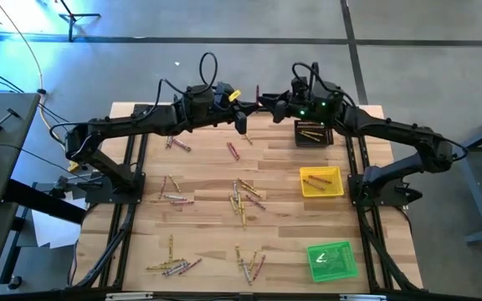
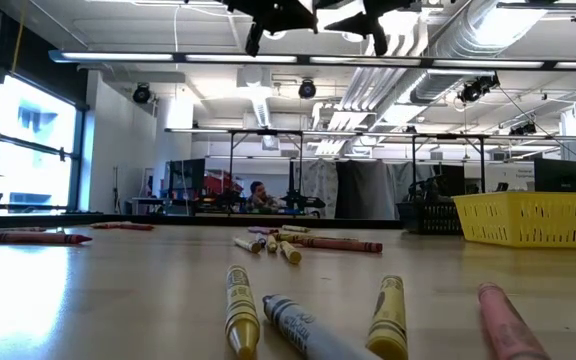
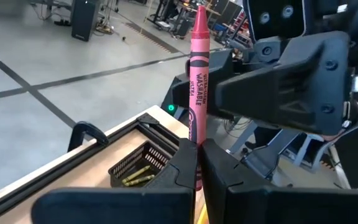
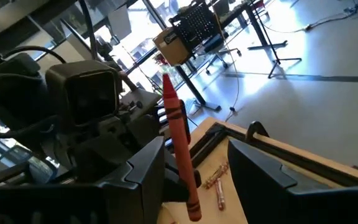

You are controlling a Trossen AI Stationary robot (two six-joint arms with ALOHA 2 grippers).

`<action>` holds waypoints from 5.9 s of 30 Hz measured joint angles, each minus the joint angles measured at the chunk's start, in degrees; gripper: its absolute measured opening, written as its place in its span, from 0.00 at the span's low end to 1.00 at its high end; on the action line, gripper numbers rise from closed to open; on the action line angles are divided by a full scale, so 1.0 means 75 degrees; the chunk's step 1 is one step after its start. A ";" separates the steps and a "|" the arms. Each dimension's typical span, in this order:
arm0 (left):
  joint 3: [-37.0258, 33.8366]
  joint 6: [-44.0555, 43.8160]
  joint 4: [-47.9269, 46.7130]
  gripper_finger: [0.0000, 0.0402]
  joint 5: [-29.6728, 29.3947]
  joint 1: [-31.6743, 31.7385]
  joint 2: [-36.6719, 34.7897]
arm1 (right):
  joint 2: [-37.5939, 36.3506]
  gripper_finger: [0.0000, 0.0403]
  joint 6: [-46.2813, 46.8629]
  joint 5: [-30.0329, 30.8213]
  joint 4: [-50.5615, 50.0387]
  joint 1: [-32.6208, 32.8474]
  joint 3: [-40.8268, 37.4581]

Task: Sort crayons
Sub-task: Put the red crayon into the yellow bin, then put the gray crayon into the green bin

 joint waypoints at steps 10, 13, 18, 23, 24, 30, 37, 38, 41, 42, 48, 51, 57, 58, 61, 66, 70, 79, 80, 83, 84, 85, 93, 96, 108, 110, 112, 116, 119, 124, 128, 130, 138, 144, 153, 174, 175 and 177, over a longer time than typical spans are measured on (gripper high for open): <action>0.0000 -0.0049 0.0036 0.00 0.0193 -0.0099 0.0051 | 0.0269 0.40 0.0124 -0.0232 0.0402 0.0059 0.0009; 0.0000 -0.0047 0.0043 0.00 0.0254 -0.0099 0.0052 | 0.0298 0.40 0.0118 -0.0338 0.0516 0.0057 0.0009; 0.0000 0.0155 0.0049 0.00 0.0339 -0.0090 0.0052 | 0.0296 0.34 0.0084 -0.0337 0.0565 0.0057 0.0009; 0.0000 0.0219 0.0042 0.00 0.0342 -0.0074 0.0052 | 0.0296 0.21 0.0066 -0.0337 0.0556 0.0057 0.0009; 0.0000 0.0219 0.0037 0.00 0.0342 -0.0058 0.0052 | 0.0296 0.18 0.0066 -0.0337 0.0559 0.0057 0.0009; 0.0000 0.0216 0.0050 0.00 0.0374 0.0014 0.0052 | 0.0296 0.03 -0.0091 -0.0336 0.0524 0.0045 0.0009; 0.0000 0.0459 -0.0174 0.08 0.0093 -0.0006 0.0055 | 0.0296 0.03 -0.0195 -0.0411 0.0312 -0.0047 0.0018; 0.0000 0.0558 -0.0207 0.10 0.0070 -0.0006 0.0055 | 0.0290 0.03 -0.0264 -0.0462 0.0105 -0.0090 0.0084; 0.0000 0.0845 -0.0239 0.16 -0.0032 0.0015 0.0058 | 0.0246 0.03 -0.0577 -0.0537 -0.0921 -0.0257 0.0477; 0.0000 0.0884 -0.0258 0.17 -0.0040 0.0015 0.0058 | 0.0240 0.03 -0.0753 -0.0541 -0.1410 -0.0330 0.0658; 0.0000 0.0897 -0.0887 0.24 -0.0015 0.0075 0.0057 | 0.0235 0.03 -0.1756 -0.0512 -0.6155 -0.0539 0.2041; 0.0000 0.0885 -0.1211 0.25 -0.0017 0.0165 0.0055 | 0.0235 0.03 -0.1725 -0.0306 -0.8689 -0.0517 0.2291; 0.0000 0.0370 -0.1774 0.23 0.0027 0.0315 0.0041 | 0.0147 0.03 -0.1118 -0.0351 -1.0525 -0.0280 0.1113; 0.0000 0.0348 -0.1892 0.23 0.0027 0.0315 0.0041 | 0.0123 0.03 -0.1045 -0.0566 -1.0516 -0.0196 0.0736; 0.0000 0.0355 -0.2139 0.22 0.0027 0.0315 0.0041 | 0.0060 0.03 -0.0873 -0.1359 -1.0191 0.0060 -0.0352; 0.0000 0.0356 -0.2195 0.22 0.0030 0.0332 0.0041 | 0.0040 0.03 -0.0613 -0.1774 -0.9521 0.0430 -0.1525; 0.0000 0.0353 -0.2195 0.22 -0.0003 0.0382 0.0041 | 0.0039 0.04 -0.0591 -0.2011 -0.8904 0.0564 -0.2200; 0.0000 0.0356 -0.2754 0.22 0.0071 0.0413 0.0035 | 0.0039 0.16 -0.0365 -0.2335 -0.8491 0.0561 -0.2830; 0.0000 0.0356 -0.2880 0.22 0.0068 0.0435 0.0035 | 0.0039 0.18 -0.0411 -0.2336 -0.8482 0.0558 -0.2830; 0.0000 0.0387 -0.3408 0.22 0.0014 0.0558 0.0035 | 0.0039 0.21 -0.0519 -0.2336 -0.8474 0.0558 -0.2830; 0.0000 0.0491 -0.3691 0.22 -0.0011 0.0623 0.0020 | 0.0039 0.22 -0.0525 -0.2334 -0.8465 0.0558 -0.2830; 0.0000 0.0634 -0.4109 0.22 -0.0089 0.0698 0.0003 | 0.0039 0.23 -0.0531 -0.2333 -0.8464 0.0558 -0.2830; -0.0056 0.1380 -0.8701 0.22 -0.1898 0.1335 0.0021 | 0.0039 0.24 -0.0729 -0.2183 -0.8393 0.0558 -0.2827; -0.0247 0.1312 -0.9305 0.22 -0.2030 0.1623 0.0029 | 0.0039 0.24 -0.0733 -0.2164 -0.8307 0.0558 -0.2824; -0.1446 0.4226 -0.8884 0.22 -0.0182 0.2350 0.0874 | 0.0039 0.24 -0.1141 -0.2161 -0.8199 0.0538 -0.2821; -0.1475 0.4849 -0.8874 0.22 0.0038 0.2405 0.1149 | 0.0039 0.24 -0.1141 -0.2161 -0.8199 0.0538 -0.2821; -0.1478 0.5354 -0.8853 0.22 -0.0037 0.2426 0.1392 | 0.0039 0.24 -0.1109 -0.2161 -0.8199 0.0538 -0.2821; -0.1478 0.6388 -0.8767 0.22 -0.0151 0.2475 0.1807 | 0.0039 0.24 -0.1079 -0.2161 -0.8199 0.0538 -0.2821; -0.1478 0.7481 -0.8753 0.22 -0.0156 0.2515 0.2042 | 0.0039 0.24 -0.1062 -0.2161 -0.8199 0.0538 -0.2818; -0.1478 0.9530 -0.8741 0.22 -0.0160 0.2588 0.2270 | 0.0039 0.24 -0.0917 -0.2161 -0.8199 0.0538 -0.2816; -0.1478 1.0386 -0.8666 0.22 -0.0151 0.2725 0.2351 | 0.0039 0.24 -0.0909 -0.2161 -0.8199 0.0538 -0.2815; -0.1478 1.0501 -0.8531 0.22 -0.0148 0.2809 0.2361 | 0.0039 0.24 -0.0910 -0.2161 -0.8199 0.0538 -0.2815; -0.1478 1.0562 -0.8182 0.22 0.0105 0.3111 0.2361 | 0.0039 0.24 -0.0908 -0.1995 -0.8199 0.0538 -0.2815; -0.1478 1.0504 -0.8201 0.22 0.0438 0.3171 0.2361 | 0.0039 0.24 -0.0878 -0.1988 -0.8199 0.0538 -0.2815; -0.1478 1.0500 -0.8086 0.22 0.0442 0.3402 0.2361 | 0.0039 0.24 -0.0875 -0.1986 -0.8194 0.0538 -0.2815; -0.1434 1.0358 -0.7726 0.22 0.0131 0.3716 0.2893 | 0.0039 0.24 -0.0526 -0.1981 -0.8158 0.0538 -0.2815; -0.1434 1.0358 -0.7701 0.22 0.0061 0.3714 0.2932 | 0.0039 0.24 -0.0516 -0.1981 -0.8157 0.0538 -0.2815; -0.1434 1.0337 -0.7683 0.22 -0.0006 0.3713 0.3010 | 0.0039 0.24 -0.0449 -0.1984 -0.8152 0.0538 -0.2815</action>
